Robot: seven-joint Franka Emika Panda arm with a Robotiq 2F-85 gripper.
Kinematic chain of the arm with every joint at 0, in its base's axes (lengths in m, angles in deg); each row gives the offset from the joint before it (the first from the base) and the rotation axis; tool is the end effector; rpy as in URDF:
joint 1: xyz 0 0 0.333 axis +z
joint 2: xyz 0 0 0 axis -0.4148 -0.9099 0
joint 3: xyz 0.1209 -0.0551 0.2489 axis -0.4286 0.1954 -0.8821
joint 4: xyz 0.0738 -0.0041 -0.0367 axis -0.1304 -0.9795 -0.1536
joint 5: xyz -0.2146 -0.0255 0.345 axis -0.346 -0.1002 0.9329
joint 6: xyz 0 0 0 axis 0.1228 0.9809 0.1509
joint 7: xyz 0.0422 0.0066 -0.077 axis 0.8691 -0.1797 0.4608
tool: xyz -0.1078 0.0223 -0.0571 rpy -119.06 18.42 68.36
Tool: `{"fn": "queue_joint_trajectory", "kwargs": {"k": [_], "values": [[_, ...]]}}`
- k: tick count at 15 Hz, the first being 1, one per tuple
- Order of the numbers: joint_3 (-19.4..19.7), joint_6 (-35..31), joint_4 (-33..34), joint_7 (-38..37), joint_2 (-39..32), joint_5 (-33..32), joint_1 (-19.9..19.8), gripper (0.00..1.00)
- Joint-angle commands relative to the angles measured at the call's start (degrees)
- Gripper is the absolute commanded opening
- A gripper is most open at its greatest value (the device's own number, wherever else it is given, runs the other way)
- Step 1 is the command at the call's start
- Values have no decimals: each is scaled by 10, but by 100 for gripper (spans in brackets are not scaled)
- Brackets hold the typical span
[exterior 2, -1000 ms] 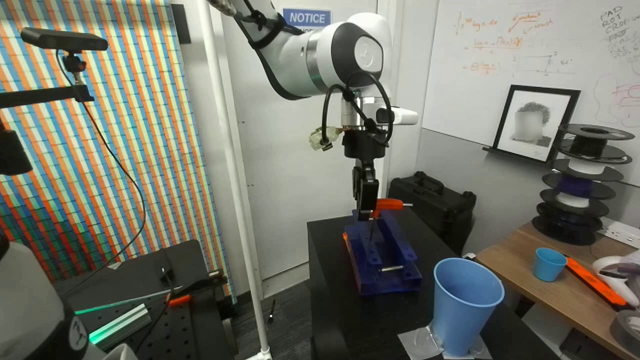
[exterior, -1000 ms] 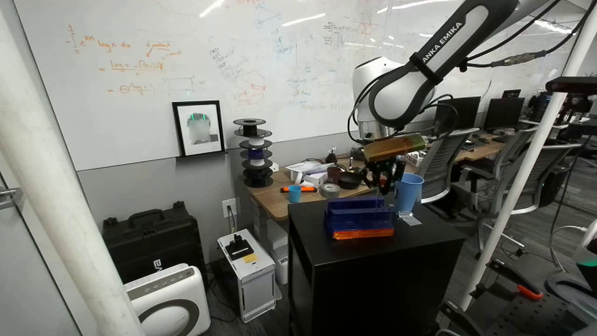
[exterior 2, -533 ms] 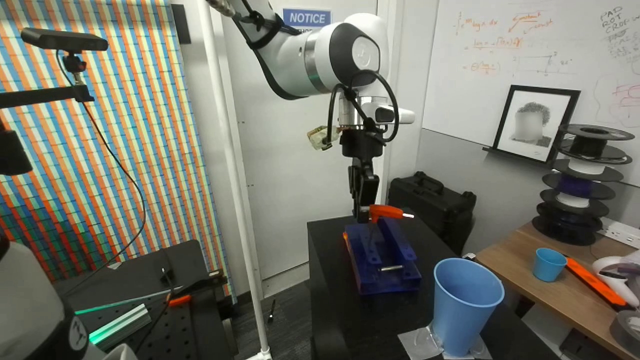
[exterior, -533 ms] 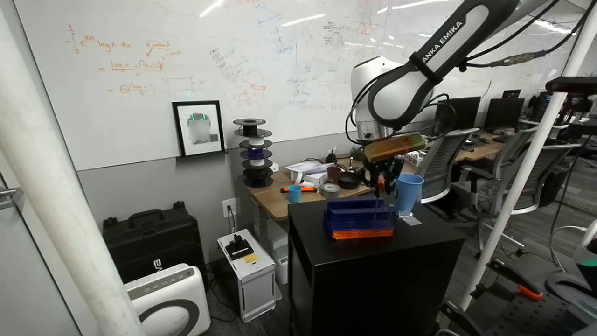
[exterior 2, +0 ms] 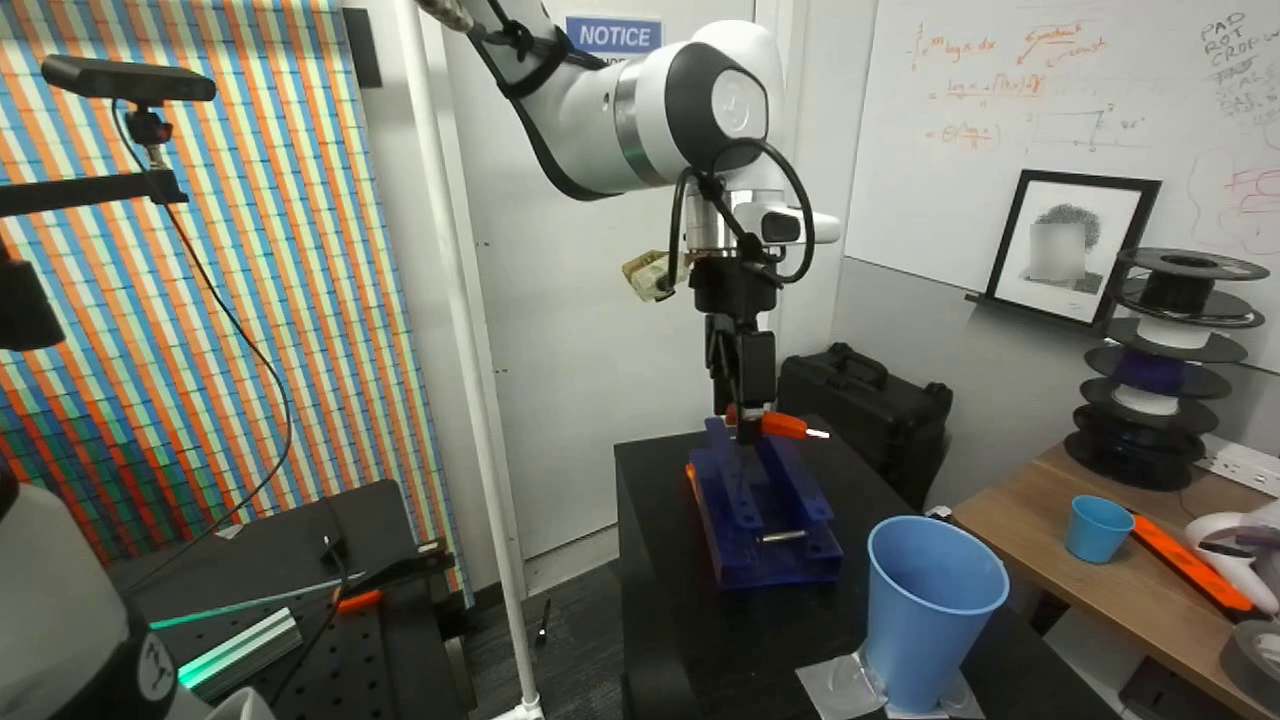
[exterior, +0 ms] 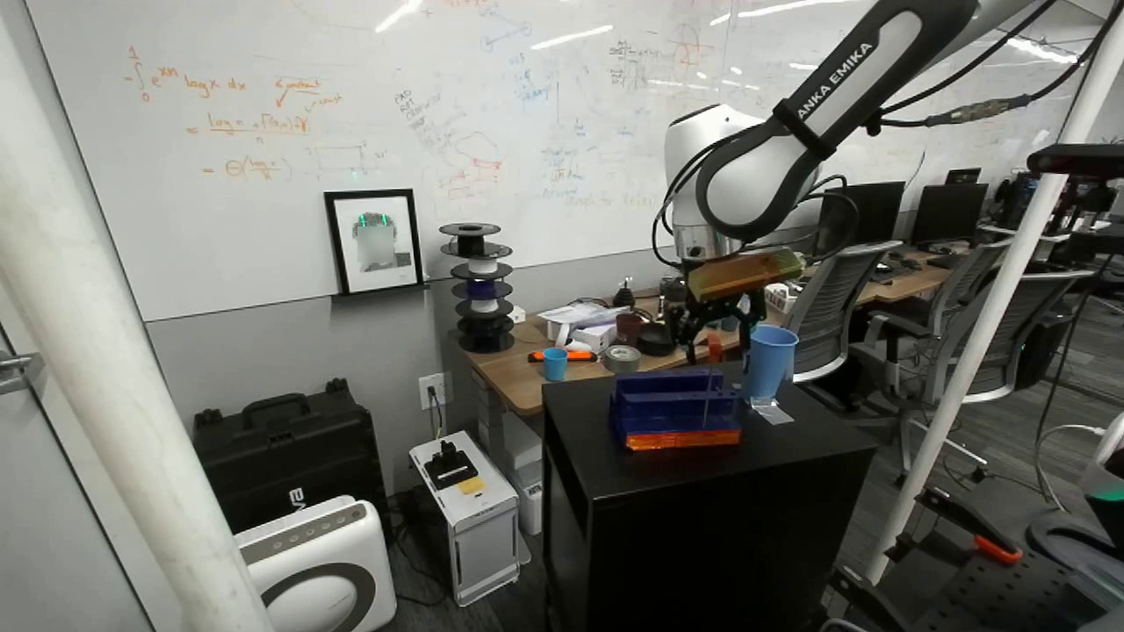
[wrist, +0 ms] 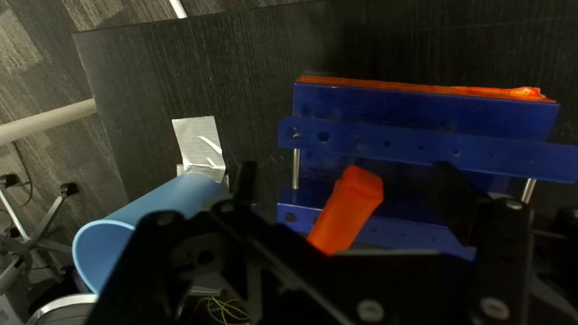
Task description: Put the red object on the blue rack in the blue cup
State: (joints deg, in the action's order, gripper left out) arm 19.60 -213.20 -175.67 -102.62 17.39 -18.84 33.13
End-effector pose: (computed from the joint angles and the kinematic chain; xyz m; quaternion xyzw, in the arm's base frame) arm 0.5175 0.0623 0.2059 0.9729 -0.1882 -0.0190 0.1332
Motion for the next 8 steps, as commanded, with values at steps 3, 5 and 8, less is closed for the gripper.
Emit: {"fn": "queue_joint_trajectory", "kwargs": {"k": [3, 5, 8], "values": [[17, -19, 1, -21, 5, -32, -13, 75], [18, -22, 1, -21, 4, -29, -15, 71], [15, -26, 1, -17, 5, -24, -15, 45]]}}
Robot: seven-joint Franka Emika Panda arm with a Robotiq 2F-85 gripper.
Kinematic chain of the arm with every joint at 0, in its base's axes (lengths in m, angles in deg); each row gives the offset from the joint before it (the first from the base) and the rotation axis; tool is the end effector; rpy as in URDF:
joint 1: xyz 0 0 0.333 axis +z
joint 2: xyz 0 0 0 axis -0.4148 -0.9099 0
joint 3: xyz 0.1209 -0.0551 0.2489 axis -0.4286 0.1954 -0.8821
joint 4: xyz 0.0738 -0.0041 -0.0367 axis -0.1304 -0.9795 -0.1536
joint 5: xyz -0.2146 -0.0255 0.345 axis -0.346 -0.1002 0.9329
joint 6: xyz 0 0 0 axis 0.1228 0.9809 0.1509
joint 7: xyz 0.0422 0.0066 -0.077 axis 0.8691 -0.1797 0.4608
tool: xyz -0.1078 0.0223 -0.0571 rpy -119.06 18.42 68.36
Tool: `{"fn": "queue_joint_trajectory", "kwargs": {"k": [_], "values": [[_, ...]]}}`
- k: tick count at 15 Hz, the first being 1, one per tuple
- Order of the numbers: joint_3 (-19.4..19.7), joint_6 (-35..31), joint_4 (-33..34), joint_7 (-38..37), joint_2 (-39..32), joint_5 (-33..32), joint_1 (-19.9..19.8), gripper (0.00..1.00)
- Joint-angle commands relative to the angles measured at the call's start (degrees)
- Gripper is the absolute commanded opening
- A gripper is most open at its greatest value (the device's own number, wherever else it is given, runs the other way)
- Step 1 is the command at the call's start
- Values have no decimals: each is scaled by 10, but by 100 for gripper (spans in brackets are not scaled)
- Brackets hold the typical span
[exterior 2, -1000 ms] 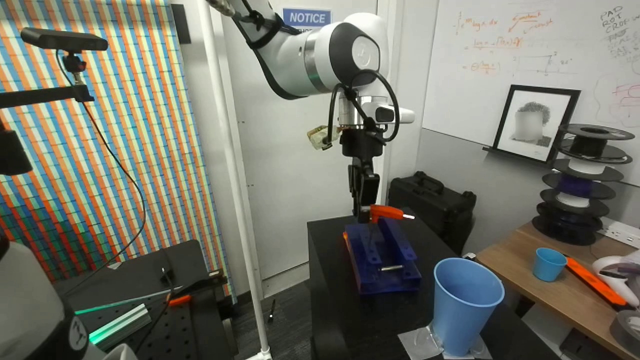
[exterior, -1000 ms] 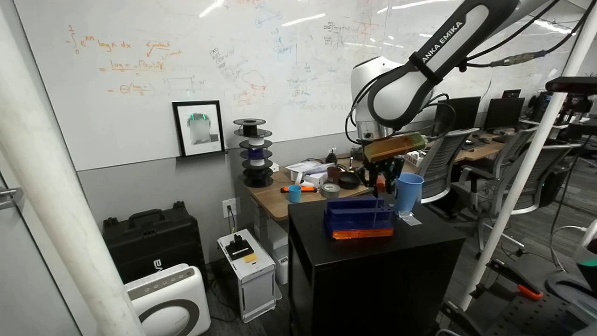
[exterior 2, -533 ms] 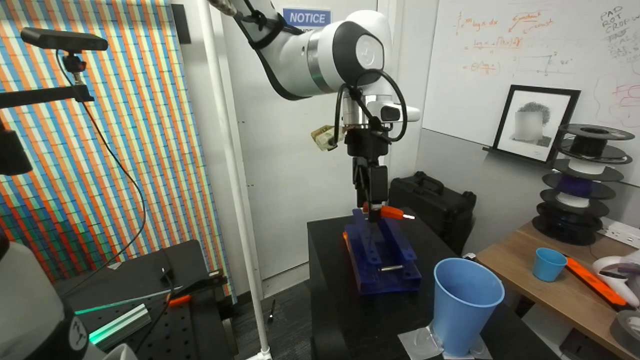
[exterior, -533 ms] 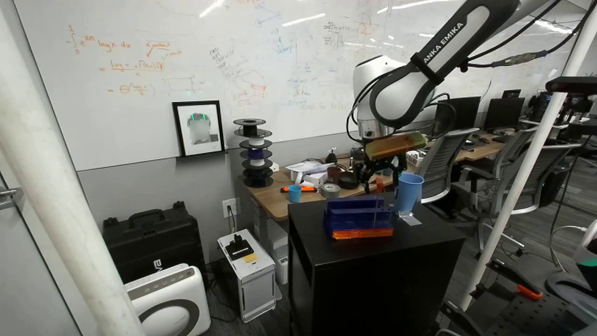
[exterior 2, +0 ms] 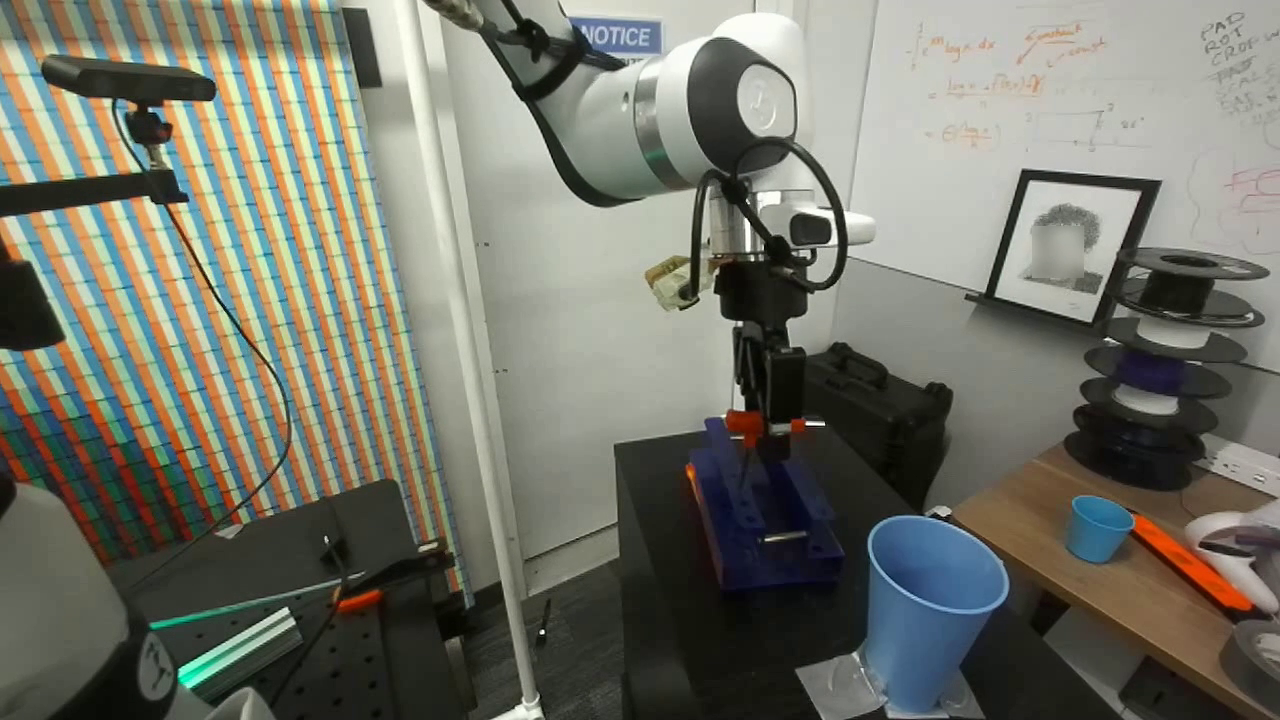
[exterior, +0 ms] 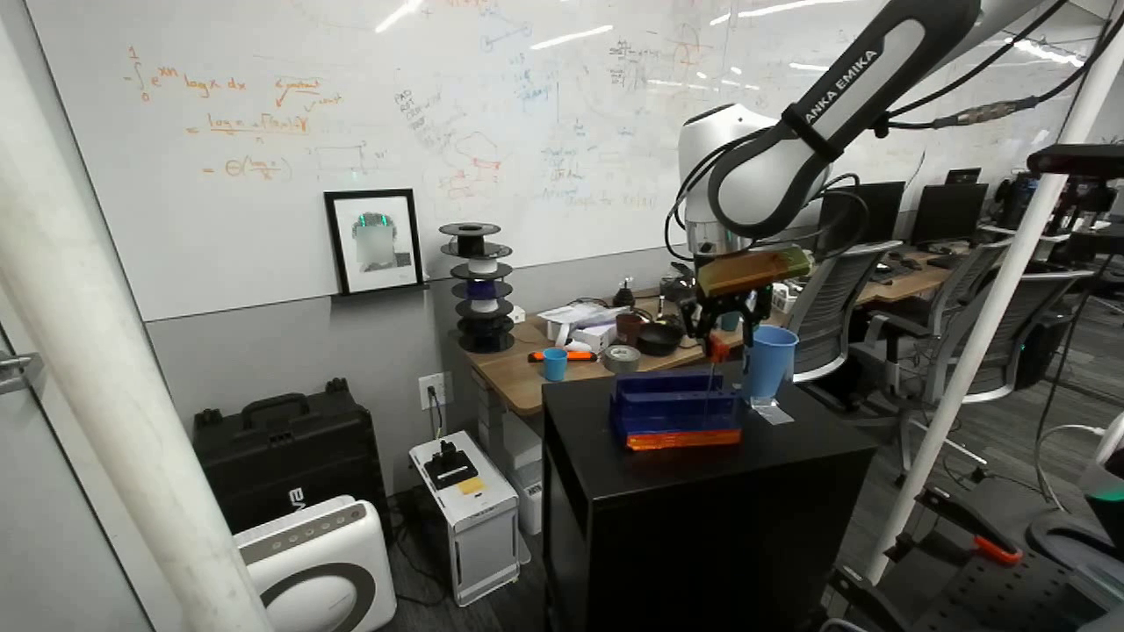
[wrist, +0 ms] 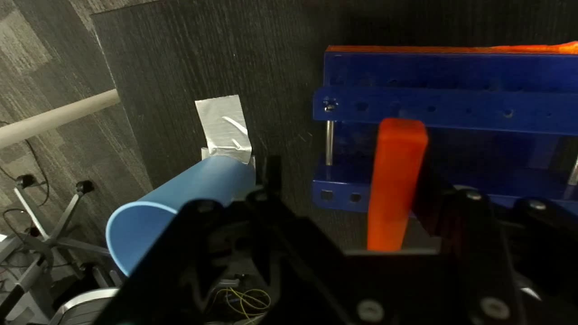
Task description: Put the red object on the blue rack in the blue cup
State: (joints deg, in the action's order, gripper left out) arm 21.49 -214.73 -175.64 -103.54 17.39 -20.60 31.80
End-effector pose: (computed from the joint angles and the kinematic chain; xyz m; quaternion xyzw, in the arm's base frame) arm 0.5241 0.0334 0.2082 0.9677 -0.2107 -0.0047 0.1381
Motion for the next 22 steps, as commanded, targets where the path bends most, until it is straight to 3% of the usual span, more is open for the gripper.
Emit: {"fn": "queue_joint_trajectory", "kwargs": {"k": [1, 4, 6, 8, 12, 19, 22], "values": [[-5, -11, 2, -7, 5, -6, -1, 37], [-7, -17, 3, -3, 3, -5, -1, 15], [-8, -17, 5, 2, 7, -7, -1, 7], [-9, -15, 3, 8, 17, -4, -1, 12], [-16, -11, -14, 9, 60, -3, 1, 12], [-51, 19, -81, -5, 215, -3, -8, 13], [-60, 60, -109, -12, 283, -19, -35, 12]]}}
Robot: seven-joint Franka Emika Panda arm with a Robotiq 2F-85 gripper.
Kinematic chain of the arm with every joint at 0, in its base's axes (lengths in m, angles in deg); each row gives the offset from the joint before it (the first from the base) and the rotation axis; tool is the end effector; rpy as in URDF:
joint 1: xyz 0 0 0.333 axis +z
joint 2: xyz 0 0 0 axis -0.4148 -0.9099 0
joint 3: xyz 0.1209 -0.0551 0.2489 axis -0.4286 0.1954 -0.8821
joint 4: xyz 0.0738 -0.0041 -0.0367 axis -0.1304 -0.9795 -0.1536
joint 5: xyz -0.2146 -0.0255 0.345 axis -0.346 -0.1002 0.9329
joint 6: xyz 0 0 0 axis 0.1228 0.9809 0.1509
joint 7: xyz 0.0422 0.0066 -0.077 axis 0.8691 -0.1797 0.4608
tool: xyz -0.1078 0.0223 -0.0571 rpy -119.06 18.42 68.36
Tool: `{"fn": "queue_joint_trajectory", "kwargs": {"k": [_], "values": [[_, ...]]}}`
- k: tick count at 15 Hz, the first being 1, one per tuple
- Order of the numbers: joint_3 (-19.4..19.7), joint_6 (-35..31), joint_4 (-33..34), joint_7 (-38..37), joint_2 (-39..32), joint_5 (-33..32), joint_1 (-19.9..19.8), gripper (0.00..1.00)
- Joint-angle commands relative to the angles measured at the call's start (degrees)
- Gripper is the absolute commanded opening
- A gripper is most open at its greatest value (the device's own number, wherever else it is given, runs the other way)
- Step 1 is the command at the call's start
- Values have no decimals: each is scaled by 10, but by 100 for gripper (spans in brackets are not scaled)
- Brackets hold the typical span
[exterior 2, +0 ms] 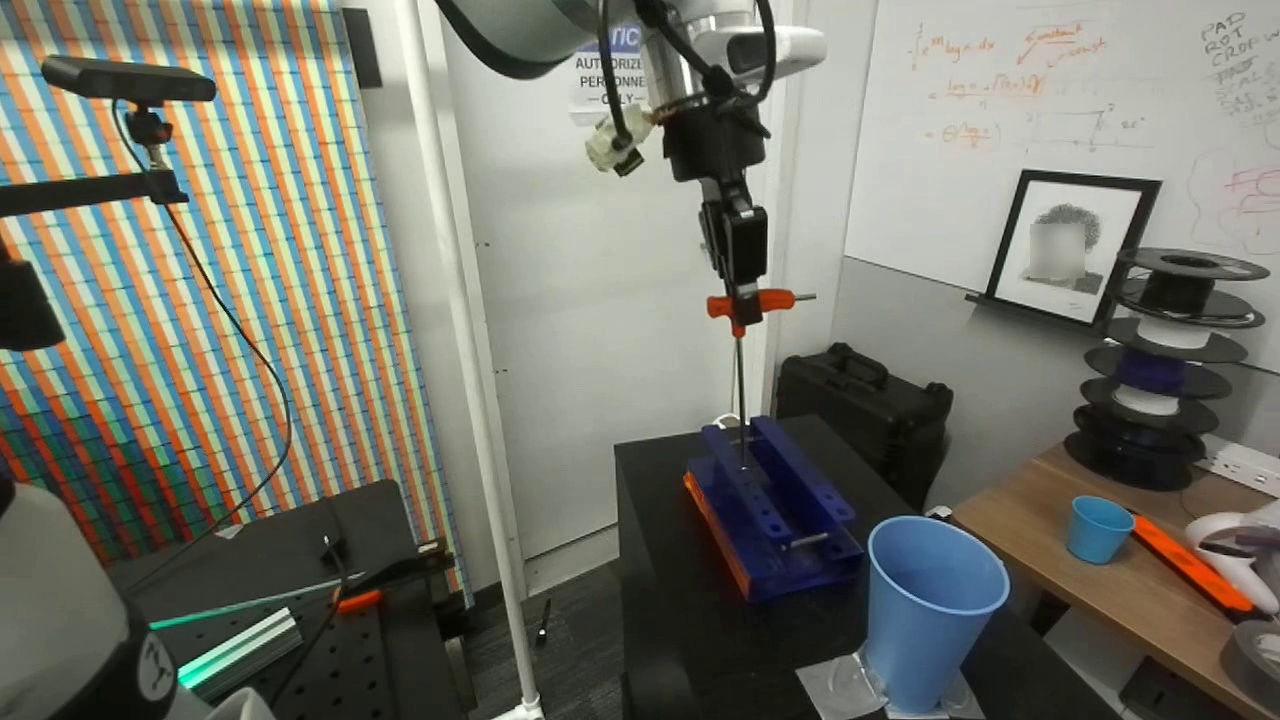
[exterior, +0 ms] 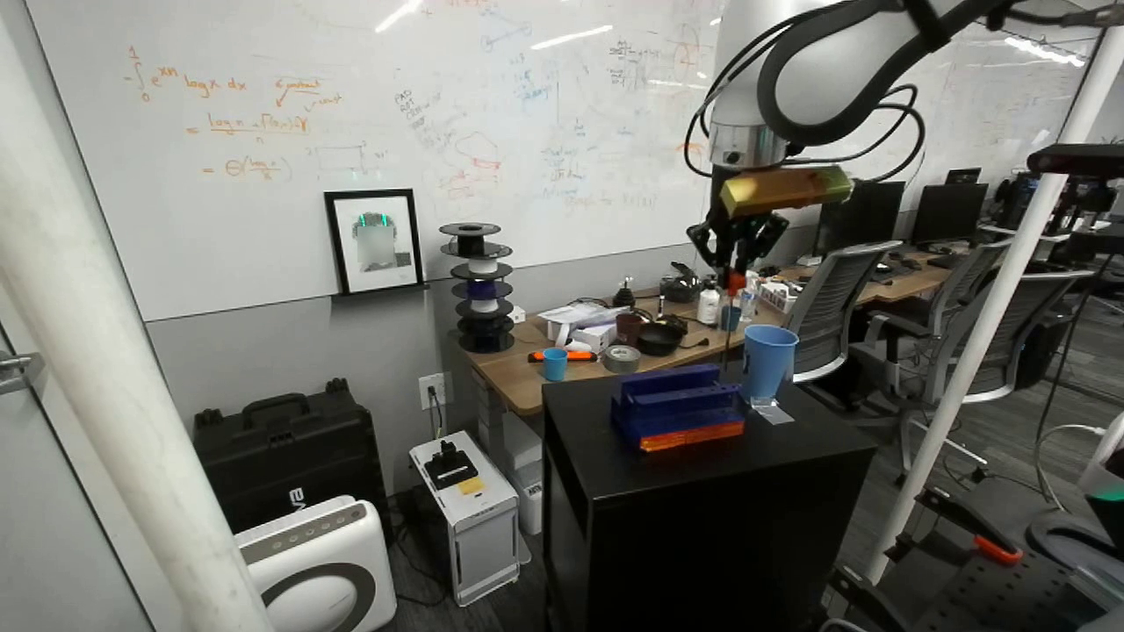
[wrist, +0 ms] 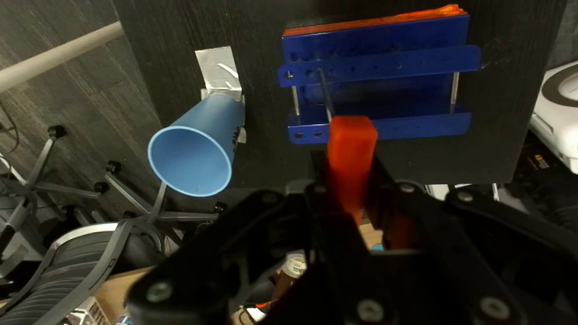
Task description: Put the red object on the blue rack in the blue cup
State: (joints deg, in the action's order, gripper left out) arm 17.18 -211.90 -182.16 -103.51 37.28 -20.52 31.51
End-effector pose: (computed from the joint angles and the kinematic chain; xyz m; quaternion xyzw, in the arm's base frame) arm 0.4973 0.0644 0.3344 0.9706 -0.1948 0.0878 0.1110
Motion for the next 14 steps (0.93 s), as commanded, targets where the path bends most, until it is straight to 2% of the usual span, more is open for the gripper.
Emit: {"fn": "queue_joint_trajectory", "kwargs": {"k": [1, 4, 8, 14], "values": [[-19, 46, -50, -19, 102, -37, -47, 12], [-14, 62, -56, -11, 126, -85, -99, 12], [1, 12, -40, -13, 97, -133, -157, 11], [1, -76, 11, -18, 16, -140, -169, 11]]}}
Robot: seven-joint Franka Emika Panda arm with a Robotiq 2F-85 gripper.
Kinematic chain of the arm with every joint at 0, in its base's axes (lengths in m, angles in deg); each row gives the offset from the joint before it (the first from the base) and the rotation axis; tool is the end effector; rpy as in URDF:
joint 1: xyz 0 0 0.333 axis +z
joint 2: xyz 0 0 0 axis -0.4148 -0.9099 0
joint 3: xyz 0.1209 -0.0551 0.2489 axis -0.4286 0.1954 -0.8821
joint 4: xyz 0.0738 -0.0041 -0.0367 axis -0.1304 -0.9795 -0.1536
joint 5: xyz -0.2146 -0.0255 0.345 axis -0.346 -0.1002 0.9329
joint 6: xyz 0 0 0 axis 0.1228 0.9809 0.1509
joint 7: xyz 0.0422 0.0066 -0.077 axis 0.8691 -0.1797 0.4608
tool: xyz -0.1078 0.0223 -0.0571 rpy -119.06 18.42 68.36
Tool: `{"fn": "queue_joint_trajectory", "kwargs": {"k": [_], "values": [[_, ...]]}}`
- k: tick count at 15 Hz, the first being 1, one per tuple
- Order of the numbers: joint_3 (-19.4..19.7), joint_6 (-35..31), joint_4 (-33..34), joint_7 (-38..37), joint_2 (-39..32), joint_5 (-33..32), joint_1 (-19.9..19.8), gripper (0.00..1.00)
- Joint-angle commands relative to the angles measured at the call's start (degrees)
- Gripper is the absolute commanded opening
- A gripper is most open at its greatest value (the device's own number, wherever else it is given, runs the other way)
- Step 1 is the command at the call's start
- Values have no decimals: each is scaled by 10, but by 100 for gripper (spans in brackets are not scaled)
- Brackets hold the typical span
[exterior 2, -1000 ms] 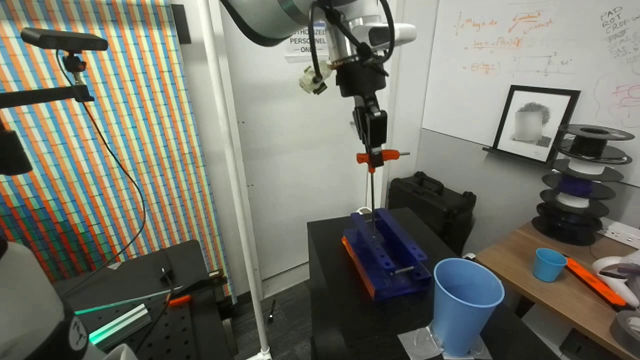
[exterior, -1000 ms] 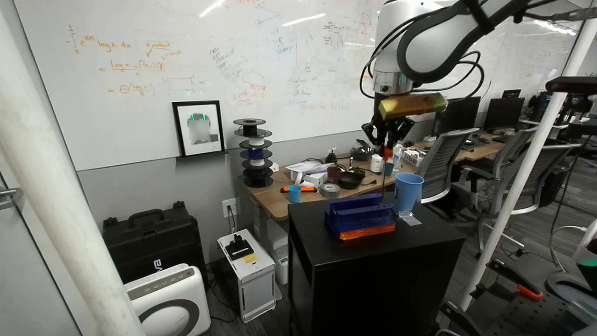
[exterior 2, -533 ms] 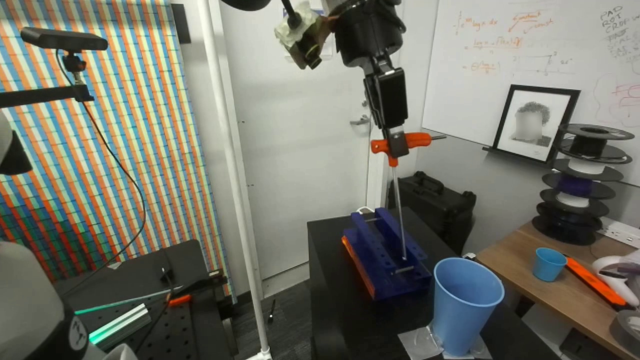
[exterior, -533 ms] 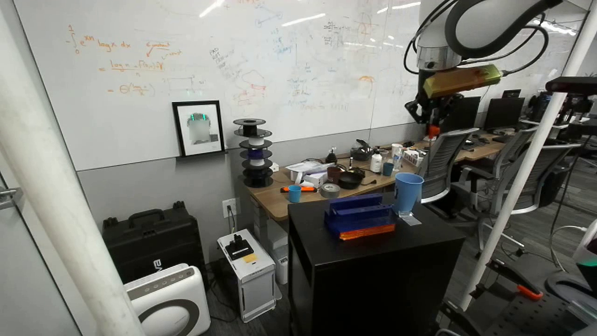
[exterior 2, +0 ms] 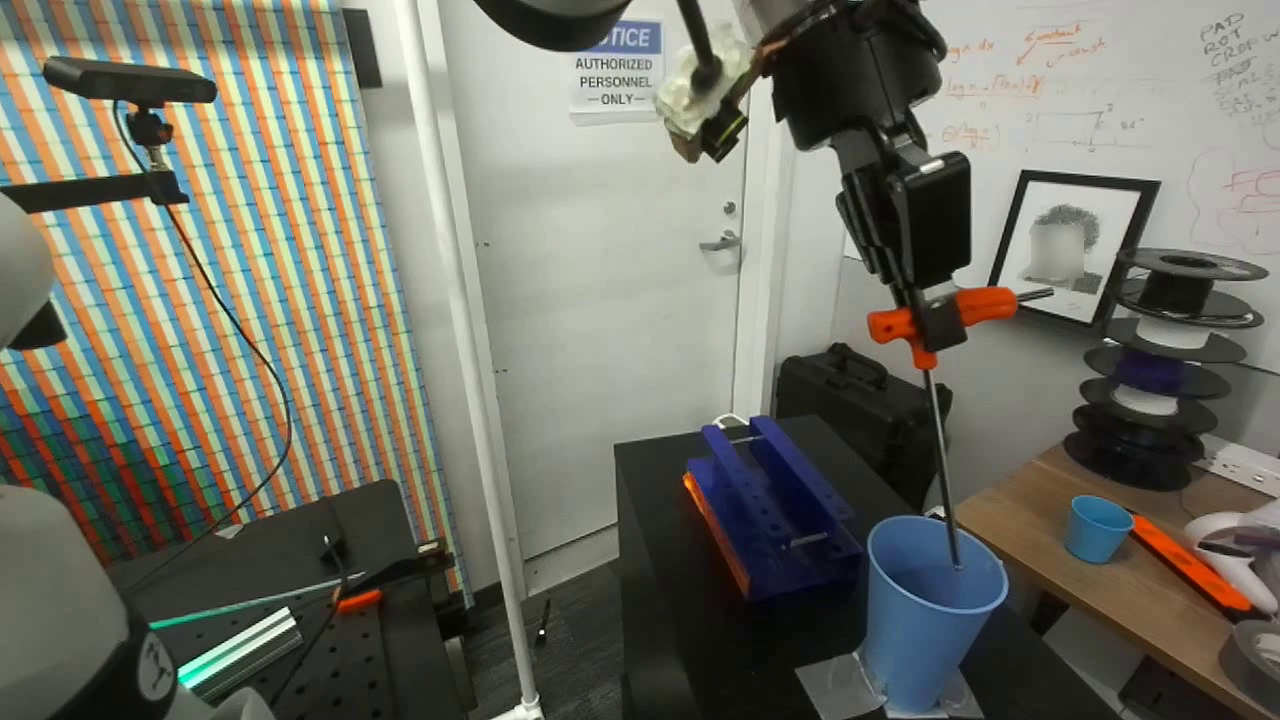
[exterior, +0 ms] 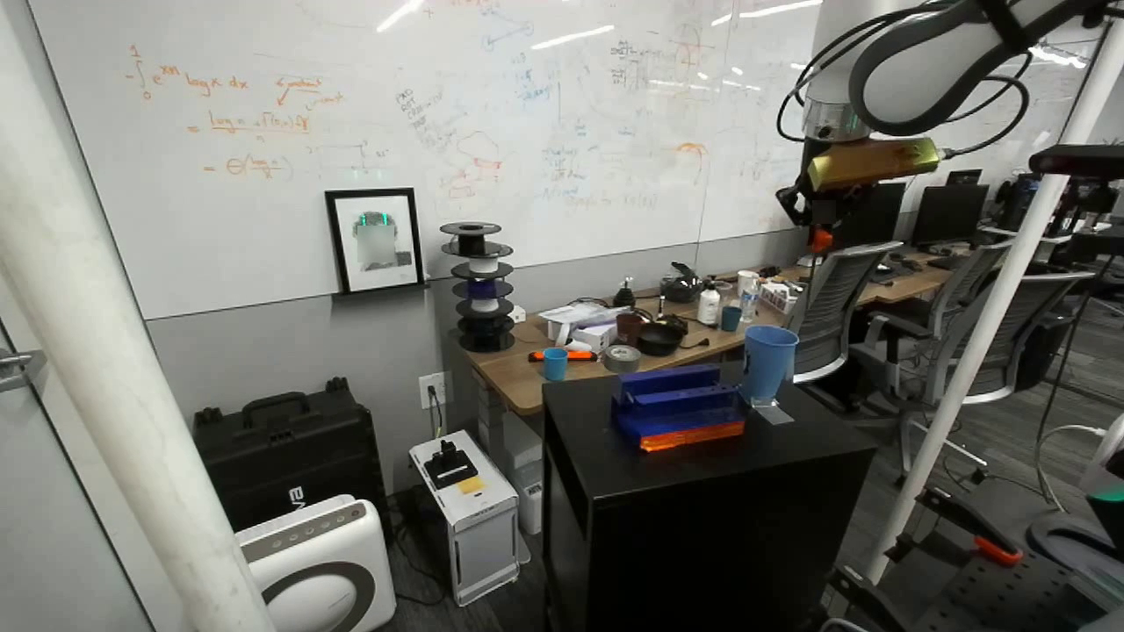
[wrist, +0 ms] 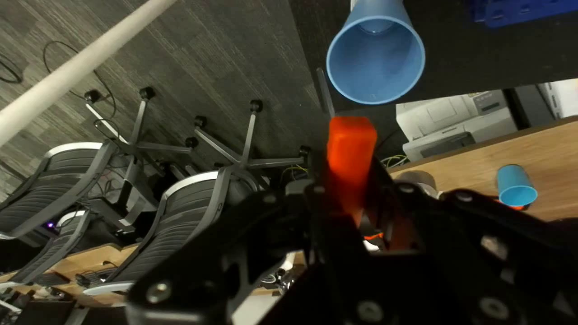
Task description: Put the red object on the blue rack in the blue cup
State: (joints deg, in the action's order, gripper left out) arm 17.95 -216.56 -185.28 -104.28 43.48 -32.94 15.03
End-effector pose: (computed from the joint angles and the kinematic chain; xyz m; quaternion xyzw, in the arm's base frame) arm 0.4870 -0.0857 0.3720 0.9332 -0.2699 0.1566 0.1782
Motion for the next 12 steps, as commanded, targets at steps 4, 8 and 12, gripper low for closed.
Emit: {"fn": "queue_joint_trajectory", "kwargs": {"k": [4, 8, 12], "values": [[-1, -56, 69, 4, -97, 3, 11, 11], [2, -73, 68, 20, -134, 31, 35, 12], [8, -83, 58, 40, -156, 73, 52, 54]]}}
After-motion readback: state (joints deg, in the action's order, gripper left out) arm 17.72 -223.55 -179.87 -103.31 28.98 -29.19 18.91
